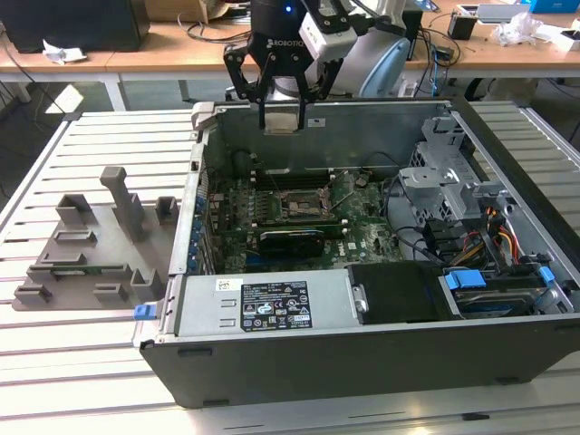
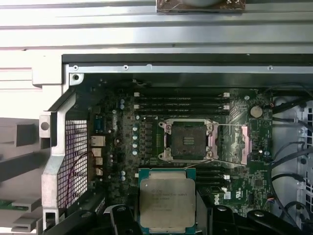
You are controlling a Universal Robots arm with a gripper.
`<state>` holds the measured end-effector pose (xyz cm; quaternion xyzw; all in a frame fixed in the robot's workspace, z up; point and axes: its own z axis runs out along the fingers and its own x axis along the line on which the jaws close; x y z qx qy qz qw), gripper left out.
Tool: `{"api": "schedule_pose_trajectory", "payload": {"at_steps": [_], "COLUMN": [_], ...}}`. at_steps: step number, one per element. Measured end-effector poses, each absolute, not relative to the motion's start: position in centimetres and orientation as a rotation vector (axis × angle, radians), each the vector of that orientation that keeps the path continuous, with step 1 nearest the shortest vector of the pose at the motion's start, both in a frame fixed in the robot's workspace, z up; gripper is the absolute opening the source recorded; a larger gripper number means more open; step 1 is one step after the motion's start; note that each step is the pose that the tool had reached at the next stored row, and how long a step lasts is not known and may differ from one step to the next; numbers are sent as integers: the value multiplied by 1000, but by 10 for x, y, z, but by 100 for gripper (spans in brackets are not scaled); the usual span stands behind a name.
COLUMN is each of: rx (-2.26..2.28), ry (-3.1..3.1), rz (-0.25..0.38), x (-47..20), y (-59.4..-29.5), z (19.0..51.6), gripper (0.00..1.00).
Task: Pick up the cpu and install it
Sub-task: 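Pick up the cpu and move it towards the insertion slot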
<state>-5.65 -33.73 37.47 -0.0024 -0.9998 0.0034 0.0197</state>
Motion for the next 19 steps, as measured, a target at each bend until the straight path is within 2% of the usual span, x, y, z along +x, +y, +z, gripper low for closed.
{"api": "schedule_pose_trajectory", "payload": {"at_steps": [19], "rx": [2], "ry": [-3102], "rz": [15], "x": [-20], "y": [-335], "z": [358], "gripper": [54]}}
